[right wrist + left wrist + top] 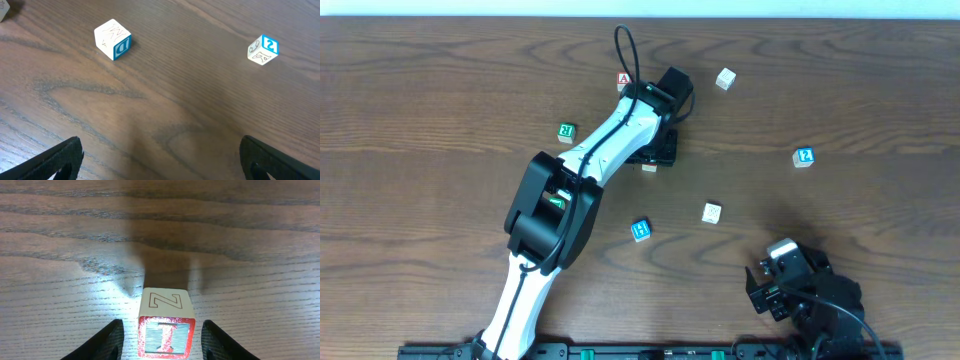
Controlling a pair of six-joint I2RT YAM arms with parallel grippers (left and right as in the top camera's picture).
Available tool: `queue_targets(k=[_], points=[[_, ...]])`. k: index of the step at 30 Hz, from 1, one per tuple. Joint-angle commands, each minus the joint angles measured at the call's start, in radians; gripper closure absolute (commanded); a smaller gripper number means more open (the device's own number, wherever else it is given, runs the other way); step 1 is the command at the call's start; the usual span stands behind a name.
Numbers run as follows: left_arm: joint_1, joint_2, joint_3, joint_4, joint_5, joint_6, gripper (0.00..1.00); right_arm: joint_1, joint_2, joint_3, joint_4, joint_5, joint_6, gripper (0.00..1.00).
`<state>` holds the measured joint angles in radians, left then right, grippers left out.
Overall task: Spell out Ai2
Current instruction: 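Set the 'I' block down beside the 'A' block and release, then grasp the red 'A' block with the left gripper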
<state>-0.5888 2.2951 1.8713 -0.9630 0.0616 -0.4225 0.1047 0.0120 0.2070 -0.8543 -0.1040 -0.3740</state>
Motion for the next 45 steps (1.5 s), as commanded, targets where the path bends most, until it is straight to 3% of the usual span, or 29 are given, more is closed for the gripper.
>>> queue_targets(k=[1, 9, 12, 14, 20, 31, 45], points=[[0.008, 0.008, 0.001, -0.005, -0.047, 0.0, 0.49, -0.008, -0.006, -0.012, -0.004, -0.008, -0.008, 0.01], [0.061, 0.008, 0.158, -0.005, -0.085, 0.089, 0.48, -0.008, -0.006, -0.012, -0.004, -0.008, -0.008, 0.02], [0.095, 0.008, 0.234, 0.013, -0.149, 0.089, 0.43, -0.008, -0.006, -0.012, -0.004, -0.008, -0.008, 0.01], [0.118, 0.008, 0.254, 0.057, -0.177, 0.092, 0.45, -0.008, -0.006, -0.012, -0.004, -0.008, -0.008, 0.01], [0.176, 0.021, 0.253, 0.18, -0.177, 0.148, 0.46, -0.008, -0.006, -0.012, -0.004, -0.008, -0.008, 0.01], [0.182, 0.124, 0.252, 0.291, -0.161, 0.211, 0.27, -0.008, -0.006, -0.012, -0.004, -0.008, -0.008, 0.01], [0.185, 0.203, 0.252, 0.409, -0.147, 0.206, 0.26, -0.008, -0.006, -0.012, -0.004, -0.008, -0.008, 0.01]])
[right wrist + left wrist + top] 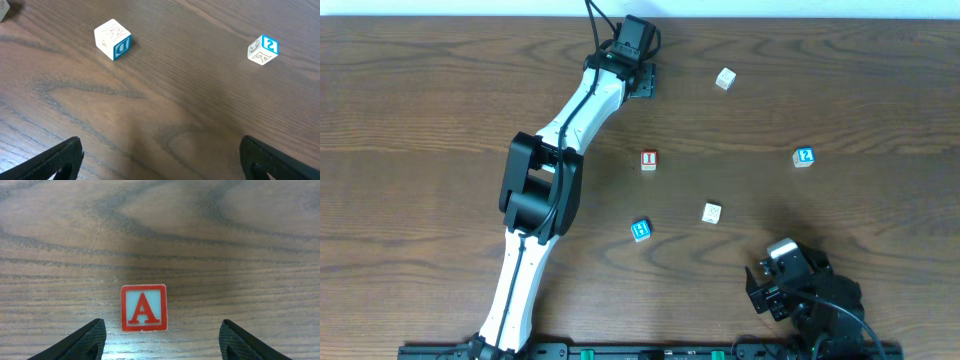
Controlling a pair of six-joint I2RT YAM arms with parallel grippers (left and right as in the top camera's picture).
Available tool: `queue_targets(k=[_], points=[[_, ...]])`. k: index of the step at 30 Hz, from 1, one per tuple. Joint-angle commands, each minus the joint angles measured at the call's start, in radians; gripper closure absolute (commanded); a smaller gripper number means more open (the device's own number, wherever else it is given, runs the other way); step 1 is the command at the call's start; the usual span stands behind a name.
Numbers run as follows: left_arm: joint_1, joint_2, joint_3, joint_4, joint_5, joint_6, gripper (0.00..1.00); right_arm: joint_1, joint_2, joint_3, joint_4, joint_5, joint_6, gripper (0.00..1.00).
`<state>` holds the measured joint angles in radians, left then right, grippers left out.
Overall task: Spell out Ai2
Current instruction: 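Grasp the red 'A' block with the left gripper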
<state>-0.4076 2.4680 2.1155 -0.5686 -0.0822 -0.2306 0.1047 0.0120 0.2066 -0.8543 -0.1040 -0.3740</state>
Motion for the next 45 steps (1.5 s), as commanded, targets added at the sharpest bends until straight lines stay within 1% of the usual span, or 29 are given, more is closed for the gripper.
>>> queue_targets(k=[1, 3, 9, 14, 18, 21, 22, 23, 27, 28, 35, 37, 41, 43, 45], points=[[0.003, 0.037, 0.008, 0.023, -0.004, 0.014, 0.26, -0.008, -0.006, -0.011, -0.004, -0.008, -0.008, 0.01], [0.003, 0.047, 0.008, 0.032, -0.006, 0.014, 0.29, -0.008, -0.006, -0.011, -0.004, -0.008, -0.008, 0.01], [0.004, 0.089, 0.008, 0.036, -0.029, 0.014, 0.29, -0.008, -0.006, -0.011, -0.004, -0.008, -0.008, 0.01], [0.005, 0.09, 0.008, 0.055, -0.033, 0.014, 0.29, -0.008, -0.006, -0.011, -0.004, -0.008, -0.008, 0.01], [0.011, 0.09, 0.008, 0.059, -0.033, 0.014, 0.31, -0.008, -0.006, -0.011, -0.004, -0.008, -0.008, 0.01], [0.017, 0.09, 0.008, 0.062, -0.033, 0.013, 0.46, -0.008, -0.006, -0.011, -0.004, -0.008, -0.008, 0.01], [0.018, 0.09, 0.008, 0.062, -0.033, 0.013, 0.5, -0.008, -0.006, -0.011, -0.004, -0.008, -0.008, 0.01], [0.02, 0.09, 0.008, 0.061, -0.033, 0.013, 0.58, -0.008, -0.006, -0.011, -0.004, -0.008, -0.008, 0.01], [0.025, 0.09, 0.008, 0.061, -0.033, 0.013, 0.75, -0.008, -0.006, -0.011, -0.004, -0.008, -0.008, 0.01], [0.026, 0.09, 0.008, 0.061, -0.033, 0.013, 0.76, -0.008, -0.006, -0.011, -0.004, -0.008, -0.008, 0.01], [0.028, 0.088, 0.017, 0.048, -0.033, 0.014, 0.76, -0.008, -0.006, -0.011, -0.004, -0.008, -0.008, 0.01], [0.028, 0.088, 0.041, 0.02, -0.034, 0.015, 0.79, -0.008, -0.006, -0.011, -0.004, -0.008, -0.008, 0.01], [0.028, 0.088, 0.143, -0.1, -0.034, 0.022, 0.86, -0.008, -0.006, -0.011, -0.004, -0.008, -0.008, 0.01], [0.028, 0.088, 0.206, -0.179, -0.034, 0.022, 0.92, -0.008, -0.006, -0.011, -0.004, -0.008, -0.008, 0.01], [0.028, 0.088, 0.286, -0.283, -0.033, 0.021, 0.94, -0.008, -0.006, -0.011, -0.004, -0.008, -0.008, 0.01]])
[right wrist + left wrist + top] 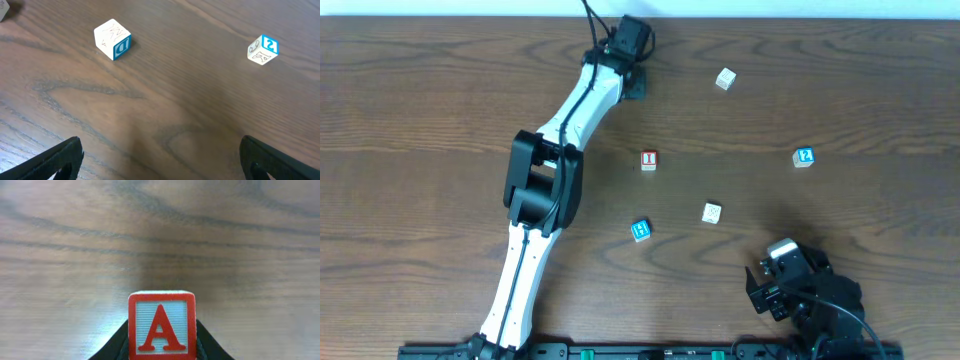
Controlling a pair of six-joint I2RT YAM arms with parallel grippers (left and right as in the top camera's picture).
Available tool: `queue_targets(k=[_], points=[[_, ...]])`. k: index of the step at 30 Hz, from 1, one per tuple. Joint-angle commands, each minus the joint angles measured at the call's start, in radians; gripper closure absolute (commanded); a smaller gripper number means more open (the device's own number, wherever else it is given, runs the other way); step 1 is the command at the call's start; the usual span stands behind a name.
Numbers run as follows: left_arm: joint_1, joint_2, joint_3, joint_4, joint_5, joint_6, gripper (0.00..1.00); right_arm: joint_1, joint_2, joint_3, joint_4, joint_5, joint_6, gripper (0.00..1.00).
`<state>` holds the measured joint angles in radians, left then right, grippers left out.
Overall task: Spell out Ai2
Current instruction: 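Grasp the red 'A' block with the left gripper, then place the 'A' block just left of the 'I' block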
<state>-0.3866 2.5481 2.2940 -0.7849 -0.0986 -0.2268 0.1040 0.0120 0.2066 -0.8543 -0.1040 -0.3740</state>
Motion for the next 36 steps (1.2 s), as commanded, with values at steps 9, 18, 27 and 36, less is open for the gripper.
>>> queue_targets(k=[9, 18, 27, 36], points=[[0.007, -0.09, 0.254, -0.442, -0.015, 0.047, 0.94, -0.007, -0.006, -0.011, -0.004, -0.008, -0.008, 0.01], [-0.003, -0.374, 0.055, -0.456, -0.016, 0.06, 0.94, -0.007, -0.006, -0.011, -0.004, -0.008, -0.008, 0.01], [-0.059, -0.706, -0.603, -0.119, 0.019, 0.038, 0.94, -0.007, -0.006, -0.011, -0.004, -0.008, -0.008, 0.01], [-0.122, -0.647, -0.842, 0.132, 0.041, -0.114, 0.94, -0.007, -0.006, -0.011, -0.004, -0.008, -0.008, 0.01]])
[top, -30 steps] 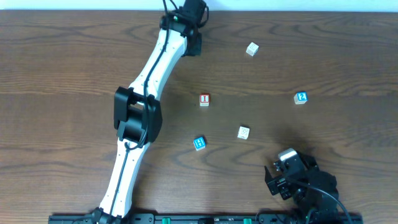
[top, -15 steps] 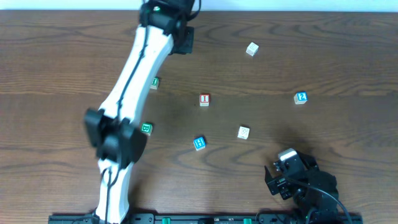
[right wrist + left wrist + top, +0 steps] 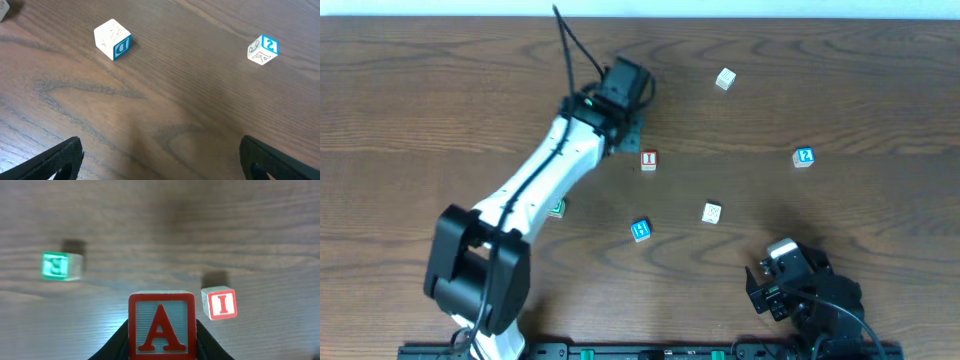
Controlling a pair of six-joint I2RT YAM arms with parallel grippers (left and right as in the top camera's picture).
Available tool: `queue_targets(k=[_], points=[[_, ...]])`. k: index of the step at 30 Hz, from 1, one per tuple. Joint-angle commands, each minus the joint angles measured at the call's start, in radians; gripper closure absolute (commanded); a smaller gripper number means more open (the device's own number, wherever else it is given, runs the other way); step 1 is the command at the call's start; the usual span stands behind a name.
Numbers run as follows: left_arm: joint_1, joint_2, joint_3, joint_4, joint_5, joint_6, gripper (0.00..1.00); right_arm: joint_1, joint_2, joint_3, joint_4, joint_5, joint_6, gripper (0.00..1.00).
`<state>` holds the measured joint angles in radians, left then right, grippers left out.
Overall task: Spell out Ai2
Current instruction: 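Place the 'A' block just left of the 'I' block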
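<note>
My left gripper (image 3: pixel 161 341) is shut on a red-framed A block (image 3: pixel 161 325) and holds it above the table. The red I block (image 3: pixel 219 303) lies on the wood just to the right of it. In the overhead view the left gripper (image 3: pixel 624 133) hangs just up-left of the I block (image 3: pixel 649 160) and hides the A block. The blue 2 block (image 3: pixel 804 157) lies far right, also in the right wrist view (image 3: pixel 263 49). My right gripper (image 3: pixel 160 160) stands open and empty near the front edge (image 3: pixel 772 291).
A green block (image 3: pixel 55 266) lies left of the A block, half hidden by the arm in the overhead view (image 3: pixel 557 208). There are also a white D block (image 3: pixel 712 212), a blue block (image 3: pixel 641 230) and a white block (image 3: pixel 724 79) at the back.
My left gripper, still shut on the A block, has moved from the table's far edge toward the middle, now beside the I block. The right arm is unmoved.
First my left gripper stood open around the I block in the middle of the table. Then it was open over the A block at the far edge, then shut on it. Now the A block hangs left of the I block.
</note>
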<state>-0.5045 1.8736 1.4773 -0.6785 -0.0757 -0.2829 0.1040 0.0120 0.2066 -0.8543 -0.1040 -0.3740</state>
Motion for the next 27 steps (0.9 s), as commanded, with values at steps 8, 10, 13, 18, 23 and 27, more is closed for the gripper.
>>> queue_targets(k=[8, 10, 13, 18, 23, 27], points=[[-0.019, 0.114, -0.047, 0.06, 0.074, -0.128, 0.94, -0.007, -0.006, -0.011, -0.004, -0.008, -0.008, 0.01], [-0.022, 0.134, -0.047, 0.067, 0.094, -0.144, 0.94, -0.007, -0.006, -0.011, -0.004, -0.008, -0.008, 0.01], [-0.032, 0.153, -0.047, 0.079, 0.102, -0.145, 0.94, -0.007, -0.006, -0.011, -0.004, -0.008, -0.008, 0.01], [-0.053, 0.163, -0.047, 0.082, 0.093, -0.145, 0.94, -0.007, -0.006, -0.011, -0.004, -0.008, -0.008, 0.01], [-0.055, 0.163, -0.047, 0.081, 0.09, -0.148, 0.94, -0.007, -0.006, -0.011, -0.004, -0.008, -0.008, 0.01], [-0.055, 0.163, -0.047, 0.077, 0.086, -0.148, 0.94, -0.007, -0.006, -0.011, -0.004, -0.008, -0.008, 0.01]])
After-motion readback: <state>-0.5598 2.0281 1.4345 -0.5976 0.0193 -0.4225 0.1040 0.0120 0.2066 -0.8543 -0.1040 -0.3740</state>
